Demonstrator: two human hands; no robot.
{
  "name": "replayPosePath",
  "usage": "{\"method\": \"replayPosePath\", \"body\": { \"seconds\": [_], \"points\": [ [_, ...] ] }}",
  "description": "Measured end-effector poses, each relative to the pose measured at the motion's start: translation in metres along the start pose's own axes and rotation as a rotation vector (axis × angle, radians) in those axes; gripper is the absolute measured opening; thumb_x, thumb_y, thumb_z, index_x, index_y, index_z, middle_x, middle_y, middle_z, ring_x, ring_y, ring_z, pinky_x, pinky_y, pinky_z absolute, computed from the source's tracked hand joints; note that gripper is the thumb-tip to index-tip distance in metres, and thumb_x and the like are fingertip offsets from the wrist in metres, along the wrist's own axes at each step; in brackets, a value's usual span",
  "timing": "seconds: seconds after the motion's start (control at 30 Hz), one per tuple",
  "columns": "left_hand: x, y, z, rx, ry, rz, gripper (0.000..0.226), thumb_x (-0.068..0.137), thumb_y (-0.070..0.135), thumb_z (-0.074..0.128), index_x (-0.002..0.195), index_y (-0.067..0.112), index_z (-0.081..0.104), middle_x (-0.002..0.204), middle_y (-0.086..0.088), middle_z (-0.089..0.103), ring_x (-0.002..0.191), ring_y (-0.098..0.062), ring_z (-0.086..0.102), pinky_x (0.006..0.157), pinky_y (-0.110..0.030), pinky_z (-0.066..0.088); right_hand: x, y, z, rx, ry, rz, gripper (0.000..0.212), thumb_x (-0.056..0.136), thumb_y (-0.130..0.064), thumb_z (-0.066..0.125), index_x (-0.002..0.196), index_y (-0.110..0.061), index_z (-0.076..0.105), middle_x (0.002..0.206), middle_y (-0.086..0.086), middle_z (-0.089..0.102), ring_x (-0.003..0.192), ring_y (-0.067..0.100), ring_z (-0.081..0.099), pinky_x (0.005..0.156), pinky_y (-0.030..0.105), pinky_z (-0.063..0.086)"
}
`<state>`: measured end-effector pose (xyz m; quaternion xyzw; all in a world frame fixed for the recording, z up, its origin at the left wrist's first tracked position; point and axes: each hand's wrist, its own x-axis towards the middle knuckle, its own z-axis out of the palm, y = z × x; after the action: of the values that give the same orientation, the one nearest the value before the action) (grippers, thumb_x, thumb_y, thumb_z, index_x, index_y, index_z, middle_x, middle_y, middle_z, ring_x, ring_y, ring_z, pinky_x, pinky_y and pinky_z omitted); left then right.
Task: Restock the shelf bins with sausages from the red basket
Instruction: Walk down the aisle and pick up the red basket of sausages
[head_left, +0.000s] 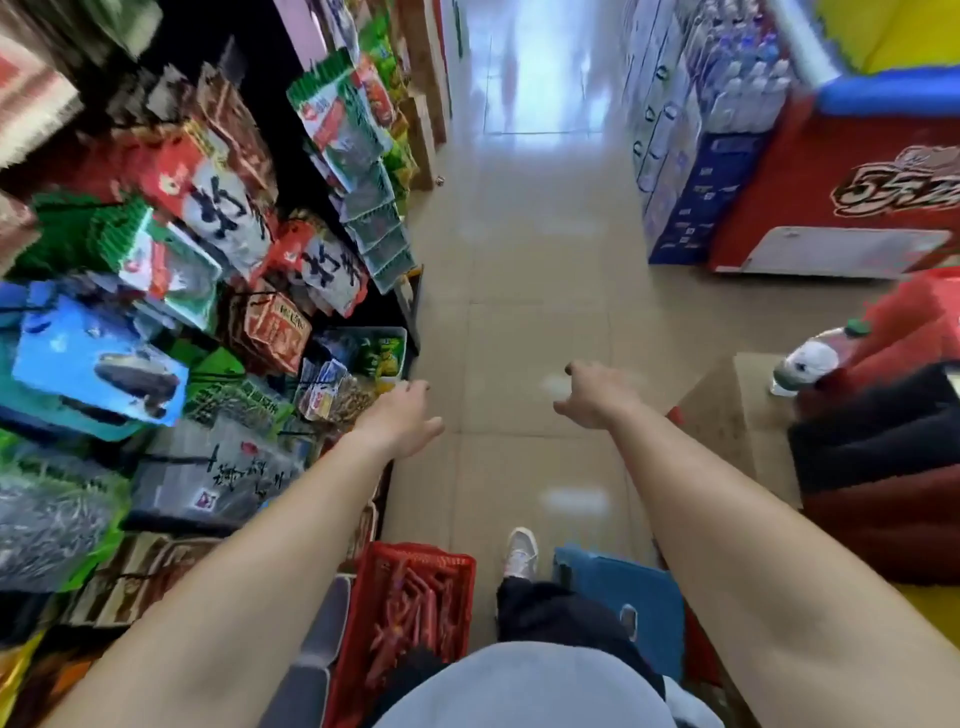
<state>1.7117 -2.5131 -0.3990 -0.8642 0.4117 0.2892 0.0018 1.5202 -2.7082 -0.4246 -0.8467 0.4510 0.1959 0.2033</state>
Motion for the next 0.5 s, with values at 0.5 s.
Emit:
{"method": "replayPosePath", "body": {
  "seconds": [0.5],
  "points": [
    [0.108,-0.036,-0.071,-0.170,-0.004,-0.089,0.067,0.092,0.045,0.054,0.150,0.019,0.032,0.147,-0.009,0.041,0.131,-0.029,0.046,0.101,-0.045,0.043,0.136,-0.098,-0.067,-0.143,-0.114,-0.139,0.063,0.088,-0.046,0.060,0.143,-0.019,0.043,0.140,0.010,0.050,0.126,0.033,0.050,0.098,0.043,0.047]
  ]
}}
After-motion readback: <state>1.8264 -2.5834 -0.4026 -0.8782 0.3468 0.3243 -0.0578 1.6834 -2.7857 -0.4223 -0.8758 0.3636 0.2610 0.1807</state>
